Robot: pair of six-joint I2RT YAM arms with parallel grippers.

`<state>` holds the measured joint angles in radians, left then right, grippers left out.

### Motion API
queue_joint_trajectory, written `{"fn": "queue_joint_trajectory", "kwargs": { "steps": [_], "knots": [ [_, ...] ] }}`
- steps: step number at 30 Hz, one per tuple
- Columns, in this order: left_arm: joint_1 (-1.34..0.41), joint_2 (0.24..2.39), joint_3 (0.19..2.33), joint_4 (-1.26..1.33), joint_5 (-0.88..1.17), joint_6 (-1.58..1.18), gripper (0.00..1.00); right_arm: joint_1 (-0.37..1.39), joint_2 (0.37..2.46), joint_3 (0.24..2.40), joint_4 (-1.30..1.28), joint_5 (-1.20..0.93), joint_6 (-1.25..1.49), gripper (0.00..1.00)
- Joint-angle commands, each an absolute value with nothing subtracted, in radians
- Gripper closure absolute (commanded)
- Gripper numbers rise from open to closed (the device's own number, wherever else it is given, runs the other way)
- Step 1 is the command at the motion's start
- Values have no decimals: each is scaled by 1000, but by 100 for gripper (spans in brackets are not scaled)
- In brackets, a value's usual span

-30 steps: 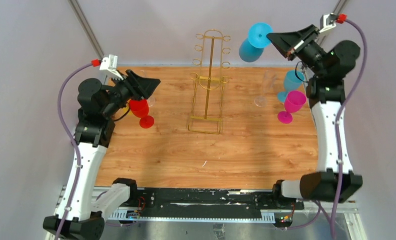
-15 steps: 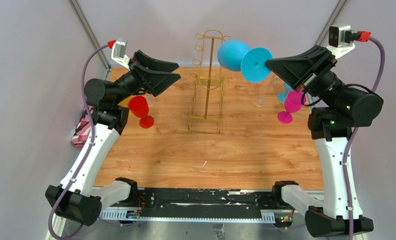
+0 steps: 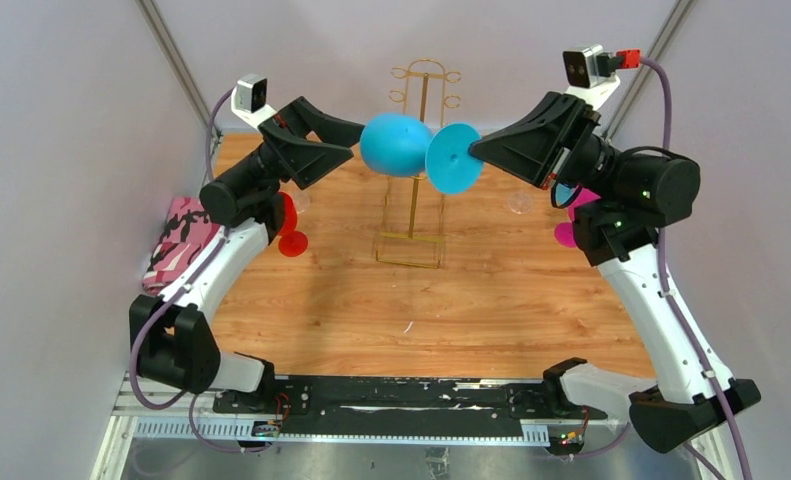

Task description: Take the wine glass off the wine glass rack

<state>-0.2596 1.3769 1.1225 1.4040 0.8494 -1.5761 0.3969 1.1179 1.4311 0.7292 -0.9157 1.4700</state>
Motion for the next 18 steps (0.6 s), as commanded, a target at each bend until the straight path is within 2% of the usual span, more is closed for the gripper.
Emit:
{"fn": "queue_joint_trajectory", "kwargs": {
  "steps": [1,13,18],
  "knots": [
    [-270,1331,1121,1549,856,-1644,20,455,1130,1481,740,-907,1396,100],
    [-323,1150,933,1548,832,-1612,23,503,1274,1525,886,-907,1417,100],
    [-325,1095,892,1548,808,-1609,34,521,1296,1456,948,-918,1458,100]
  ]
}}
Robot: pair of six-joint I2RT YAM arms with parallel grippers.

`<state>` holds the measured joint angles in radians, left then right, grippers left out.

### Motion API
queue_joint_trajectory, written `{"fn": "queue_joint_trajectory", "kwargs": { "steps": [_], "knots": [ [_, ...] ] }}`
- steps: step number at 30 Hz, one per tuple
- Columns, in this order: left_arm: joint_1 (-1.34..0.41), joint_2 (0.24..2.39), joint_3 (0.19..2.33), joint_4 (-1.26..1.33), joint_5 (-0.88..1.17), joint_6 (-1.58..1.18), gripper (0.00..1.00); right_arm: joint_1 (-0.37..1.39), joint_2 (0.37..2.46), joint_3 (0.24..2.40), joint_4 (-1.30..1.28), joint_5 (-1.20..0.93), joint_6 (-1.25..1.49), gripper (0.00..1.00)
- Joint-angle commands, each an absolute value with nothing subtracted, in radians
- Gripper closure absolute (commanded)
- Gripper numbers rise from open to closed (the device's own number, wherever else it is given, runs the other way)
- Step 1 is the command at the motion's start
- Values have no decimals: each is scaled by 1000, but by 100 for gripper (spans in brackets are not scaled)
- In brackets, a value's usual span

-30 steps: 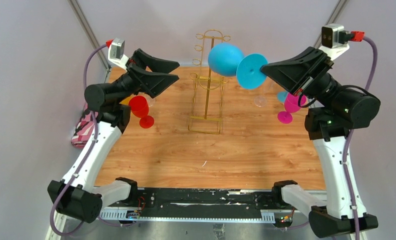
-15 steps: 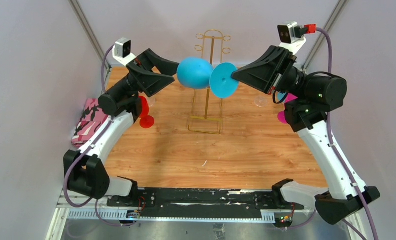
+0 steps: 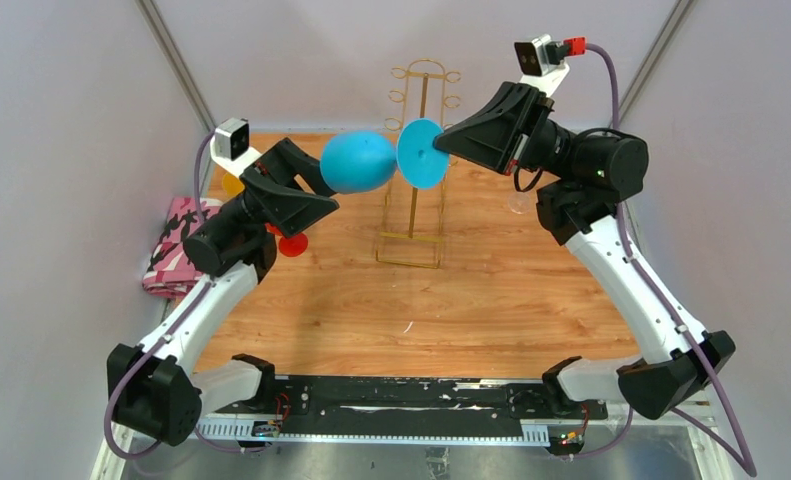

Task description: Take the wine glass off the wine glass rack

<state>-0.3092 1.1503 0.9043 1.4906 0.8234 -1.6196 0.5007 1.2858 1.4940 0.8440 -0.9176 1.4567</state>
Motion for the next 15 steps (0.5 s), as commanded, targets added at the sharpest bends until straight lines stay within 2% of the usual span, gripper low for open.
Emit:
{"fn": "queue_joint_trajectory", "kwargs": {
  "steps": [1,3,5,10,15],
  "knots": [
    [-326,1087,892,1548,806,-1609,36,534,1296,1438,956,-920,1457,100],
    [-326,1080,893,1546,799,-1610,39,560,1296,1405,970,-923,1454,100],
    [-326,1074,893,1542,795,-1611,47,578,1293,1375,969,-925,1446,100],
    [-327,1038,887,1469,793,-1572,72,589,1283,1318,968,-925,1433,100],
    [-326,964,878,1278,794,-1458,100,590,1266,1304,954,-923,1416,100]
  ]
}}
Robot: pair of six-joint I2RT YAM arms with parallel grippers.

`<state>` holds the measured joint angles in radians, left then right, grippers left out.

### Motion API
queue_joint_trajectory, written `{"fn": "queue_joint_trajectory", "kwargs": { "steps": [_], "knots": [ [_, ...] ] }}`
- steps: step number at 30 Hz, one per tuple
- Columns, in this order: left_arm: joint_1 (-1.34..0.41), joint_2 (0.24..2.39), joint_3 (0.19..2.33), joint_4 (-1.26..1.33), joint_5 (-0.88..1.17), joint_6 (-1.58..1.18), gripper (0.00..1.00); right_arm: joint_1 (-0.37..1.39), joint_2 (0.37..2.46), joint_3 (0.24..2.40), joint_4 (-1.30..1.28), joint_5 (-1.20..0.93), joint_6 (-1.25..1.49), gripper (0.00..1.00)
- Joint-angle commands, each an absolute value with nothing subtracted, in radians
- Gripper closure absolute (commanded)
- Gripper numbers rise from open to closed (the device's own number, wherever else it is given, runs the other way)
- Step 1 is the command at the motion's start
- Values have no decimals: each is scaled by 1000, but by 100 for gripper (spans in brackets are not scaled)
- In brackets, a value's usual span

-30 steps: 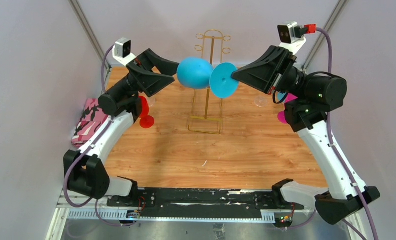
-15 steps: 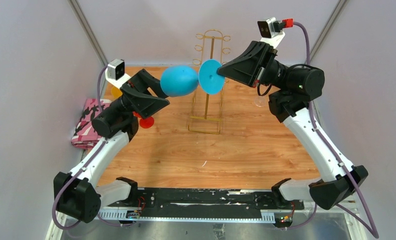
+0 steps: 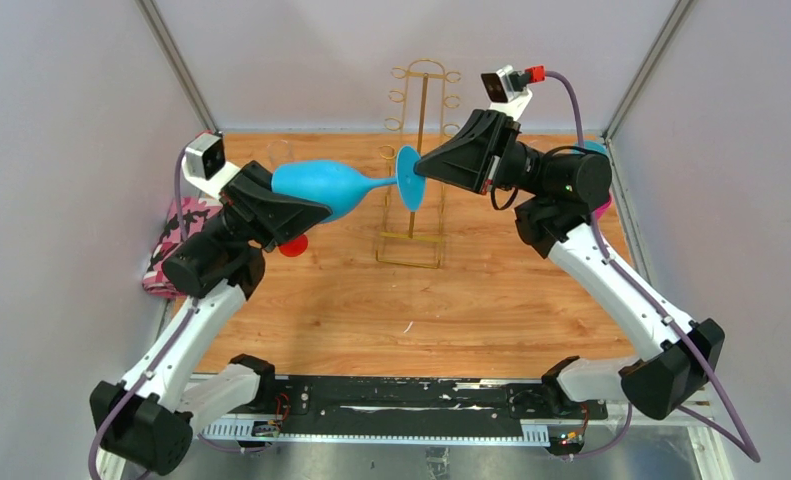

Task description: Take the wine glass off the wine glass rack

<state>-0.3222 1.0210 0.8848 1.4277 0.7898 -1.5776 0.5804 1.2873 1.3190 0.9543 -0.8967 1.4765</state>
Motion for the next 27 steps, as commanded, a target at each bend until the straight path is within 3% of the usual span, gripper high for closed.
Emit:
{"fn": "queue_joint_trajectory", "kwargs": {
  "steps": [1,3,4,8,11,14,19,23,27],
  "knots": [
    [-326,946,877,1204,789,-1427,100,590,1261,1303,943,-922,1403,100],
    [-325,899,882,1080,782,-1357,100,589,1244,1303,893,-922,1362,98],
    [-325,870,891,992,777,-1311,100,586,1230,1305,859,-923,1328,91],
    [-325,718,1021,394,675,-943,100,552,1137,1313,577,-887,1109,48],
    [-325,656,1219,-131,466,-691,100,537,1047,1341,299,-803,881,30],
    [-325,681,1460,-593,176,-532,100,535,973,1384,51,-679,696,27],
    [-325,786,1709,-1089,-158,-437,100,533,918,1415,-191,-548,543,26],
    [-325,875,1735,-1312,-315,-401,100,534,905,1436,-296,-469,470,26],
    [-325,889,1615,-1362,-292,-385,100,534,905,1457,-377,-401,421,26]
  ]
}}
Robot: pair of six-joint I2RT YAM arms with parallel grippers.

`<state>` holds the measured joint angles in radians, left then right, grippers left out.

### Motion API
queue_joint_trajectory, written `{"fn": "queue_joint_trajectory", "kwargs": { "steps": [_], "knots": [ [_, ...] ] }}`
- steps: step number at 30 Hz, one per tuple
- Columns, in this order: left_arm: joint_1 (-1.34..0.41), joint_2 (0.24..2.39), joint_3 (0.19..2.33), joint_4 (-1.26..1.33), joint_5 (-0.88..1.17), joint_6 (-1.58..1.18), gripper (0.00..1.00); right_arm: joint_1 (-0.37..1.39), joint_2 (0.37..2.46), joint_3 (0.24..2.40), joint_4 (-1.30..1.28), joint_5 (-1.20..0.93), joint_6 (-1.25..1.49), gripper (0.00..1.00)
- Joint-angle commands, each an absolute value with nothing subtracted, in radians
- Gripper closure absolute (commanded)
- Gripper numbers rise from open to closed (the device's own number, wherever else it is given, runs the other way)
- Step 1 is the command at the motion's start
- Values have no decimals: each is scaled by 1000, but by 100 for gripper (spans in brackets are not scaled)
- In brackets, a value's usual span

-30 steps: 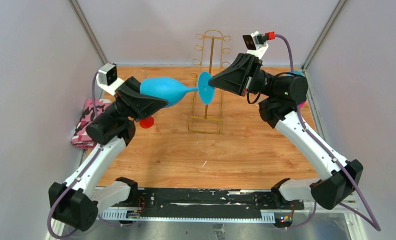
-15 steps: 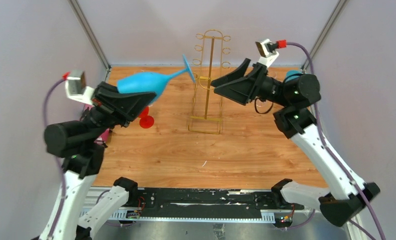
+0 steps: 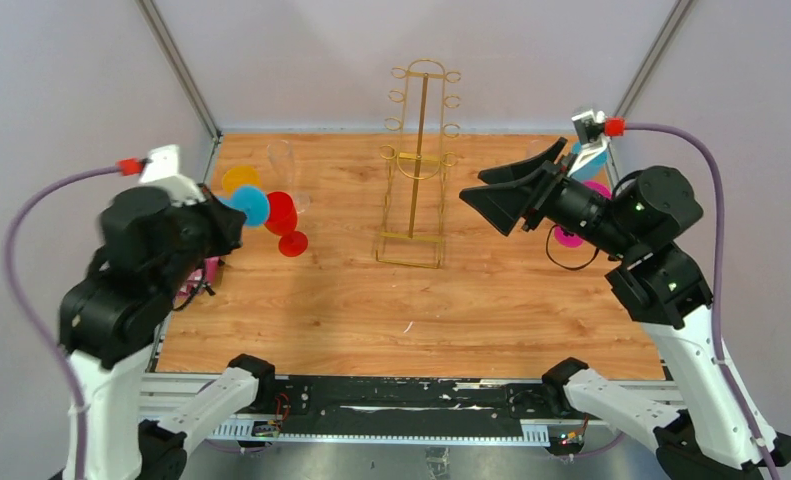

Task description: Take the wine glass off the wine glass rack

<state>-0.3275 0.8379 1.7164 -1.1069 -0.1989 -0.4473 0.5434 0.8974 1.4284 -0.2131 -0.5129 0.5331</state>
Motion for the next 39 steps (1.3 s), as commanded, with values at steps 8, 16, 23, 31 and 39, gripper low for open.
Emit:
{"fn": "queue_joint_trajectory", "kwargs": {
  "steps": [8,16,23,31,39],
  "knots": [
    [-325,854,1366,-1372,-308,-403,100,534,901,1416,-408,-385,409,27],
    [-313,1018,1246,-1166,-272,-392,100,534,904,1375,-406,-398,407,27],
    [-117,1182,1162,-974,-105,-344,100,530,894,1344,-424,-377,375,27],
    [68,1302,1104,-841,-19,-291,100,522,899,1318,-428,-318,350,26],
    [126,1395,1094,-756,-6,-319,100,510,919,1315,-419,-302,339,26]
  ]
}}
